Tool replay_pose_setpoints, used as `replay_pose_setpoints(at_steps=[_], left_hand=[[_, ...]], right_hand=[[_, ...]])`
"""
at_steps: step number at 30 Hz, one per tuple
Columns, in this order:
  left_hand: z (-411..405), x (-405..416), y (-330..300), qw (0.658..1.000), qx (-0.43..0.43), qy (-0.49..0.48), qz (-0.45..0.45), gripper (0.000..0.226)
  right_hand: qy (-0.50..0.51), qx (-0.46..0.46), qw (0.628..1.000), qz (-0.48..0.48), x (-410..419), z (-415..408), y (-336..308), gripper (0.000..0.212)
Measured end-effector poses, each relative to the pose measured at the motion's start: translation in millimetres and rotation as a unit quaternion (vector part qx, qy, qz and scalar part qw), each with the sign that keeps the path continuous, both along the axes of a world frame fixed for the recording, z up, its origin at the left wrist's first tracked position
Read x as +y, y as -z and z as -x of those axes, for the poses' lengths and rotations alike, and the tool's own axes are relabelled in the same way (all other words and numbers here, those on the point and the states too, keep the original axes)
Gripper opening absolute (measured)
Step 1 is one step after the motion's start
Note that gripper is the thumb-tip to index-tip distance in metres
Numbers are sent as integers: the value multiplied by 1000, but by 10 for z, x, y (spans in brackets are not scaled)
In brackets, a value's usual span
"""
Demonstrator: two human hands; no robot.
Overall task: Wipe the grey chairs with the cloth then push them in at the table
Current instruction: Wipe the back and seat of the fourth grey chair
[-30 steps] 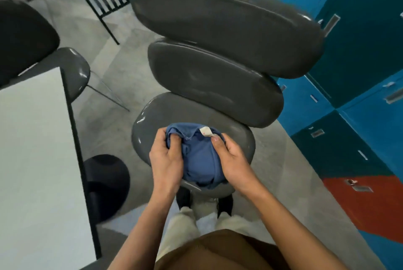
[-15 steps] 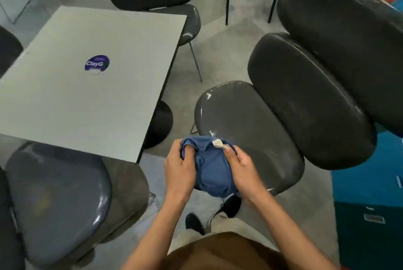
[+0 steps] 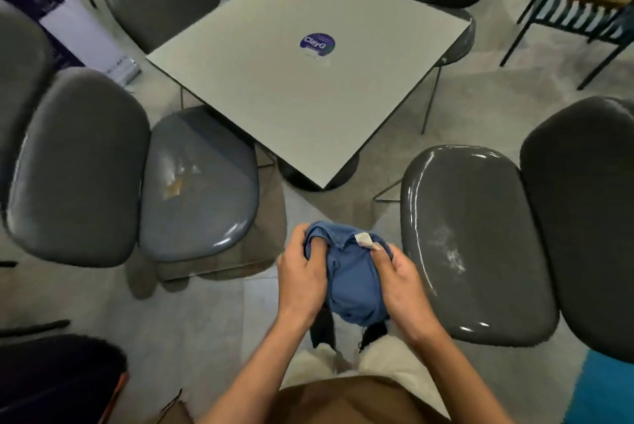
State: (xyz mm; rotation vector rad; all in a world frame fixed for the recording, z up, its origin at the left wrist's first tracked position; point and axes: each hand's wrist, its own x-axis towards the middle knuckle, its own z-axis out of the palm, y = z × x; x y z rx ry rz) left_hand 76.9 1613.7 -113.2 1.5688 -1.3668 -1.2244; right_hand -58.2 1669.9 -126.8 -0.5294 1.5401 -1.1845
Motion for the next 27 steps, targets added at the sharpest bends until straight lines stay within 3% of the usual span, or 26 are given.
replay_pose_setpoints(at_steps=[10, 16, 21, 27], left_hand=[[-480, 564, -117, 986, 19, -167, 6, 17], [-742, 838, -44, 970, 14, -244, -5, 29], [-972, 794, 2, 956, 12, -294, 4, 30], [-1372, 360, 29, 939, 12, -344, 22, 37]], right_hand=[[-156, 41, 987, 21, 51, -338, -17, 19], [-225, 45, 973, 6, 124, -573, 61, 15], [-257, 21, 966, -4, -57, -843, 20, 13], [-301, 66, 951, 17, -610, -1276, 27, 12]])
